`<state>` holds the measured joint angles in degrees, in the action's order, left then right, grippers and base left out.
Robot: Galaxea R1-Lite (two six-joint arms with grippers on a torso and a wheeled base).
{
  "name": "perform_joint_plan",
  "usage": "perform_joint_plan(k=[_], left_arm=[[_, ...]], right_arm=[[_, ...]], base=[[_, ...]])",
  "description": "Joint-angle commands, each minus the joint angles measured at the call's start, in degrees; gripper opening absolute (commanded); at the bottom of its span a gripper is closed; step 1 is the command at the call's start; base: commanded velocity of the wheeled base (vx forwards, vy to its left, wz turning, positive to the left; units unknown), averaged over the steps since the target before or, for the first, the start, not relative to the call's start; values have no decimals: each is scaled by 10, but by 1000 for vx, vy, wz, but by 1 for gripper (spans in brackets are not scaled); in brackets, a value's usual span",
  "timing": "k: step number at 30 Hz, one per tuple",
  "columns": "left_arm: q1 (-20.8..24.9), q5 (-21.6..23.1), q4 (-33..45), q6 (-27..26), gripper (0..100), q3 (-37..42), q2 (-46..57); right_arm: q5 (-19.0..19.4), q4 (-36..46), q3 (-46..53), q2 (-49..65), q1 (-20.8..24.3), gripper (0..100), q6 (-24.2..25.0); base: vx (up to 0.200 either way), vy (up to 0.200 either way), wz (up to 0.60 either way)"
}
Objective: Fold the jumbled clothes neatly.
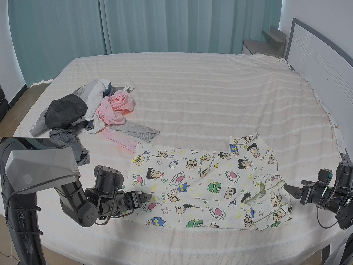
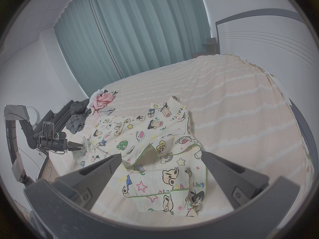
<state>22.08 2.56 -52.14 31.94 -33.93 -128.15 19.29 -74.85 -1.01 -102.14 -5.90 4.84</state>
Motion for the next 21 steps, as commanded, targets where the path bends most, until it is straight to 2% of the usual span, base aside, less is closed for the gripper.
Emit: perform_joint_plan(k=[1, 12, 13, 21], left_arm=[[0, 0, -1, 1, 100, -3, -16], [2, 1, -4, 1, 100, -4, -16], [2, 1, -4, 2, 0, -4, -16], [2, 1, -5, 4, 0, 11, -15]], right_arm=[[1, 1, 10, -1, 1, 100, 0], [1, 0, 10, -5, 0, 100, 0], [1, 0, 10, -6, 0, 100, 0], [1, 0, 10, -5, 0, 100, 1]], base=[[0, 0, 0], [0, 0, 0], [0, 0, 0], [0, 0, 0]])
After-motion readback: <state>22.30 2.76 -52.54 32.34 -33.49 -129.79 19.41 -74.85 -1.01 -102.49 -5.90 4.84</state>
